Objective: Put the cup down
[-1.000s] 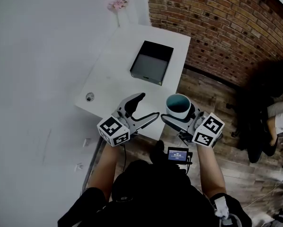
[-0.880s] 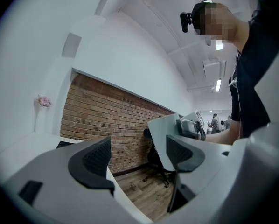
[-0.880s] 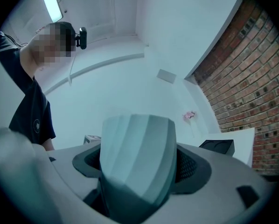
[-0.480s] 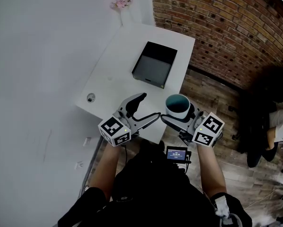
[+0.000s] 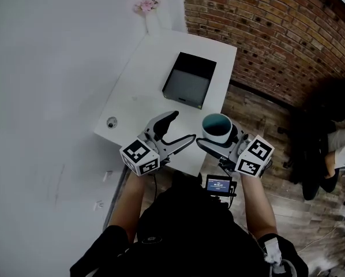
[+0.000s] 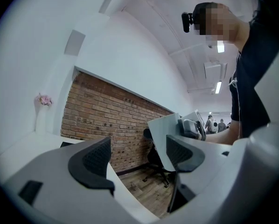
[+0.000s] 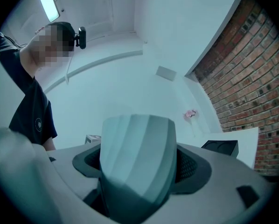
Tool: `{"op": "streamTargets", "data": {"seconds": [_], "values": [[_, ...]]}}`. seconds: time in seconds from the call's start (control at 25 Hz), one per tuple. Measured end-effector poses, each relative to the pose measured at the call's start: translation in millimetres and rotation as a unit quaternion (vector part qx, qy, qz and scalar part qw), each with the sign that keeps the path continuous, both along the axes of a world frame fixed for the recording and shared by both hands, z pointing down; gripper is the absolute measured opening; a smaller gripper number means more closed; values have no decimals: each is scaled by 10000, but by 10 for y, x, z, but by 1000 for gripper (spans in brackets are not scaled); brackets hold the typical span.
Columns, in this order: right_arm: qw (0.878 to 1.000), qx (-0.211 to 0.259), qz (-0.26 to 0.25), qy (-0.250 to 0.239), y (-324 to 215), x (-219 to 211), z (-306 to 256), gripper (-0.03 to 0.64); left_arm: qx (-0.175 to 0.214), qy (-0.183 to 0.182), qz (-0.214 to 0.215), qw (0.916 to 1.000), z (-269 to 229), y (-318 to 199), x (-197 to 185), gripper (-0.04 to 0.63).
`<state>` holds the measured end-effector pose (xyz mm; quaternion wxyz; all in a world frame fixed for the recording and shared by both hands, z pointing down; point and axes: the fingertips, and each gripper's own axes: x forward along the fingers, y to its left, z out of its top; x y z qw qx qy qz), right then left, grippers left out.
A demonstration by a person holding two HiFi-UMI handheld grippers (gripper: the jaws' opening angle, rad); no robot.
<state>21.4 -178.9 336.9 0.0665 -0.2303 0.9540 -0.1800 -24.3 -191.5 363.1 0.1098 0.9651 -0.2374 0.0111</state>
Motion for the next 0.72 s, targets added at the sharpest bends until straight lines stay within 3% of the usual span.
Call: {"op": "streamTargets", "data": {"seconds": [0.12, 0.72], "values": [[10000, 53, 69, 46, -77, 33, -29, 405, 103, 26, 65, 9999, -51, -96, 4, 374], [9999, -122, 9, 81, -518, 4, 182, 404, -126, 139, -5, 9998, 131, -300, -106, 345]]}}
